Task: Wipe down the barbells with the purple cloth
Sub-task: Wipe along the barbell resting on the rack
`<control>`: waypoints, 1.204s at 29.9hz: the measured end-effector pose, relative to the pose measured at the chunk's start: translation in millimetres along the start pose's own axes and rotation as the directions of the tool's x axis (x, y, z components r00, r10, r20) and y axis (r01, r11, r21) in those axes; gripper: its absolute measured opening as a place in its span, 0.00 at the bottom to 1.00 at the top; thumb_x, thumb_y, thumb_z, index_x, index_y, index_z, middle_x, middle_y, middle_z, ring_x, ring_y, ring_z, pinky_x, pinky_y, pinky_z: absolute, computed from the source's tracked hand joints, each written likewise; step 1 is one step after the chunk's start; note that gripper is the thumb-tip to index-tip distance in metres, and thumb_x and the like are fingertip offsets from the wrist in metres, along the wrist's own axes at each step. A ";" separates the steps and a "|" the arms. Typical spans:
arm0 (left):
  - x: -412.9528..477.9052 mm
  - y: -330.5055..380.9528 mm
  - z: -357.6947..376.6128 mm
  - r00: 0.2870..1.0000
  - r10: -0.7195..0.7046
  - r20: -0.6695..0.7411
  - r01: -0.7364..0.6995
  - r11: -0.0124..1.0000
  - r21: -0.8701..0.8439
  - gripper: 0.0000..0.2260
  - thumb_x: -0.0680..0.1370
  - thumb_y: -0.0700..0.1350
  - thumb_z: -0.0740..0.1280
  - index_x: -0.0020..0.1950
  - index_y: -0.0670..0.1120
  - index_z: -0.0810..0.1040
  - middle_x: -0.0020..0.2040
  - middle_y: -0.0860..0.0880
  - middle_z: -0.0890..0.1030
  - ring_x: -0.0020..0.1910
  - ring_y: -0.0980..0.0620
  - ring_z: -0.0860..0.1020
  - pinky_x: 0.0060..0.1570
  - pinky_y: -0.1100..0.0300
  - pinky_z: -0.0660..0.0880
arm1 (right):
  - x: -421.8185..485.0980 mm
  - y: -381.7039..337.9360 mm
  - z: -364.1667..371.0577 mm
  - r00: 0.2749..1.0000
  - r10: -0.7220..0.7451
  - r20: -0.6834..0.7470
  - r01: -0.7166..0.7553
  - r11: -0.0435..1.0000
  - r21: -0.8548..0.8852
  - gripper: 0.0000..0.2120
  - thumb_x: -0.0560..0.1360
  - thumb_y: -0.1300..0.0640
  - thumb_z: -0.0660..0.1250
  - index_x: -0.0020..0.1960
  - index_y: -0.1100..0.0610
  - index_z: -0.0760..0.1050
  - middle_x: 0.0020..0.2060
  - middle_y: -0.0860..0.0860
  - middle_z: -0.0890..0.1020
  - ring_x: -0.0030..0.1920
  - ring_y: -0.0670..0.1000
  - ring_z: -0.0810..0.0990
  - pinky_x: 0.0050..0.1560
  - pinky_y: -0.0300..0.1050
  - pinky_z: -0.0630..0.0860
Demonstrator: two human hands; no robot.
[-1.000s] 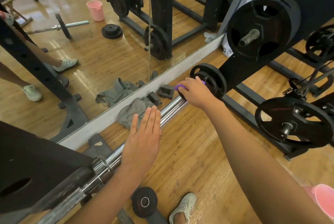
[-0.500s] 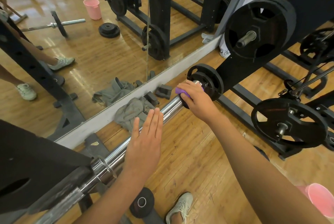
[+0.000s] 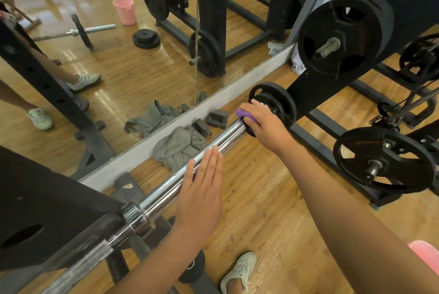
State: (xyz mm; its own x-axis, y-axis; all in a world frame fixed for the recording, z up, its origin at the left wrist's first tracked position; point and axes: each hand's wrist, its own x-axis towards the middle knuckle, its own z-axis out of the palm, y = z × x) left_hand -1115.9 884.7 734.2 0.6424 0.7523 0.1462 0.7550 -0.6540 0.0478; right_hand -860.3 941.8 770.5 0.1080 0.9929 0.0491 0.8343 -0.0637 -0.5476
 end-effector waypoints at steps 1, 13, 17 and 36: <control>3.5 -0.5 -3.4 1.000 -0.016 -0.014 0.016 0.999 -0.041 0.36 0.81 0.44 0.57 0.82 0.40 0.39 0.82 0.42 0.38 0.81 0.46 0.38 0.79 0.42 0.40 | 2.3 -0.4 -1.4 1.000 0.022 -0.006 -0.022 1.000 0.003 0.19 0.86 0.53 0.57 0.75 0.53 0.69 0.72 0.48 0.73 0.79 0.50 0.58 0.78 0.51 0.54; 39.9 -33.4 3.5 0.994 -0.080 -0.074 0.074 0.994 -0.085 0.27 0.85 0.52 0.38 0.81 0.41 0.54 0.82 0.44 0.53 0.82 0.47 0.49 0.79 0.42 0.45 | 6.0 -14.5 -2.7 0.994 0.112 -0.009 -0.111 0.994 0.015 0.18 0.86 0.56 0.57 0.75 0.55 0.70 0.73 0.50 0.72 0.79 0.52 0.57 0.79 0.58 0.54; 33.8 -28.9 7.6 0.997 -0.043 -0.069 0.038 0.996 -0.075 0.26 0.86 0.51 0.40 0.82 0.41 0.52 0.82 0.42 0.50 0.82 0.46 0.48 0.79 0.42 0.50 | -6.0 -22.7 6.7 0.997 0.070 -0.021 -0.070 0.998 -0.005 0.18 0.86 0.56 0.57 0.75 0.55 0.69 0.73 0.50 0.72 0.79 0.53 0.57 0.73 0.45 0.56; 14.8 -6.0 4.0 0.999 0.006 -0.047 -0.002 0.996 0.089 0.30 0.85 0.48 0.49 0.81 0.38 0.38 0.81 0.40 0.36 0.81 0.44 0.36 0.78 0.44 0.36 | -1.2 -24.2 -11.0 0.988 0.144 0.051 -0.140 0.987 -0.078 0.20 0.86 0.55 0.57 0.77 0.52 0.66 0.76 0.51 0.68 0.80 0.54 0.56 0.75 0.58 0.60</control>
State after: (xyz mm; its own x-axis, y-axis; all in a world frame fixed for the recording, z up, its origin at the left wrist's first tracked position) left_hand -1110.4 900.1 732.2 0.6403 0.7434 0.1931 0.7623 -0.6460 -0.0405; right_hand -874.7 941.1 792.9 0.1992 0.9773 -0.0727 0.8504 -0.2093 -0.4827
